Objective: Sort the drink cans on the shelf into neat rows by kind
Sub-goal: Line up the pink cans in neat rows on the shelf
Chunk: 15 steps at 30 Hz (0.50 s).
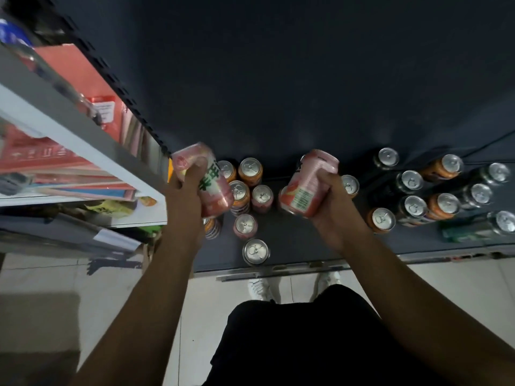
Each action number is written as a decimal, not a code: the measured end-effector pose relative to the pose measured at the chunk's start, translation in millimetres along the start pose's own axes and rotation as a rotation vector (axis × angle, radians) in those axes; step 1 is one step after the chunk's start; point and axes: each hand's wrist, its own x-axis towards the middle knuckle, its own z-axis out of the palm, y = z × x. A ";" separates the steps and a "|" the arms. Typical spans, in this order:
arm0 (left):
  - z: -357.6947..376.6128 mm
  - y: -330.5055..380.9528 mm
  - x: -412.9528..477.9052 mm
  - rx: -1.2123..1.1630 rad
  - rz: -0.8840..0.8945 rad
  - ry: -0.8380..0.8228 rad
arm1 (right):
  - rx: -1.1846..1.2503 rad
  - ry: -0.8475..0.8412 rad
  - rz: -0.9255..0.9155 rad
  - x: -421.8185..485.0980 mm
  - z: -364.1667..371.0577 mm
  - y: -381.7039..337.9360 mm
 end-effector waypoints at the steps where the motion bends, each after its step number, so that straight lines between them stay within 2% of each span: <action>1: 5.5 0.7 -7.0 -0.068 -0.050 -0.034 | 0.006 -0.016 -0.011 -4.0 3.3 -3.7; 4: 19.9 -1.9 -23.9 -0.118 -0.144 -0.125 | -0.013 -0.012 -0.024 -16.7 13.6 -13.5; 9: 40.4 -5.3 -47.0 -0.090 -0.184 -0.221 | 0.073 -0.021 -0.017 -36.5 8.3 -24.7; 15: 75.7 -8.2 -80.8 0.033 -0.135 -0.444 | 0.079 -0.058 -0.098 -64.1 -27.2 -52.7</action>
